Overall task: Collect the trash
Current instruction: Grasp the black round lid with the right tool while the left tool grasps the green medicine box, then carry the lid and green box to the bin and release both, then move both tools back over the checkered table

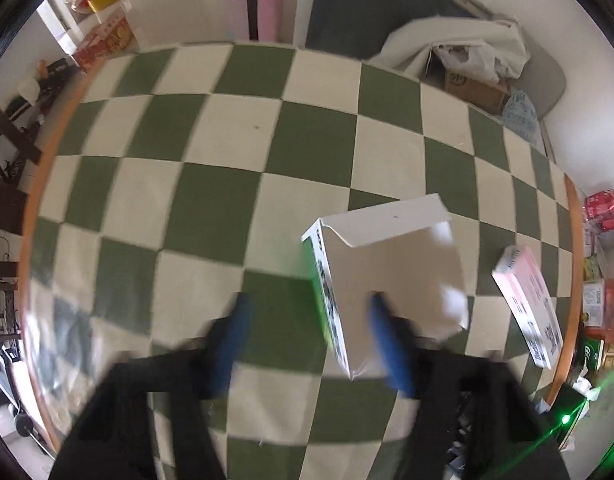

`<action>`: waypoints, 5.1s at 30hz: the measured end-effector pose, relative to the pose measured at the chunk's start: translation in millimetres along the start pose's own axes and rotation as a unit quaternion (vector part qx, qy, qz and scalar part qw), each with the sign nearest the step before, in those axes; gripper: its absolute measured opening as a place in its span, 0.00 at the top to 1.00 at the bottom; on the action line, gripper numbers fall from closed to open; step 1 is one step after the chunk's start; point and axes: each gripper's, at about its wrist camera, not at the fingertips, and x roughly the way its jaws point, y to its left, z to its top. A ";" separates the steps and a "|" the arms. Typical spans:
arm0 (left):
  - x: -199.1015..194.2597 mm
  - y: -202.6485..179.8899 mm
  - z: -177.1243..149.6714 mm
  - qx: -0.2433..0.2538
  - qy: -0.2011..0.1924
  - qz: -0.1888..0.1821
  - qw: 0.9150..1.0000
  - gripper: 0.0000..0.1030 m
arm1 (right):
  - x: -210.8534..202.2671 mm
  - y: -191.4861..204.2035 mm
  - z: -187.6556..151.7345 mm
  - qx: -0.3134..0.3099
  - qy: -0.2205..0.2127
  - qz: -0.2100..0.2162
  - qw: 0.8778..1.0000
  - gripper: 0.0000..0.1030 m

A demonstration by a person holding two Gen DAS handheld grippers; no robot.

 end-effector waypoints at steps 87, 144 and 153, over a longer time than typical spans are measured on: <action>307.2 305.3 -543.4 0.038 0.140 0.051 0.988 0.00 | 422.2 -40.6 -542.8 -0.133 0.094 0.053 0.985 0.00; -186.2 151.5 -465.0 0.116 -0.133 0.070 0.982 0.00 | -163.6 -48.2 -528.0 -0.054 -0.129 0.071 0.988 0.00; -155.9 6.0 -331.7 0.141 -0.133 0.074 0.978 0.00 | -217.9 -144.2 -361.4 0.058 -0.188 0.046 0.979 0.00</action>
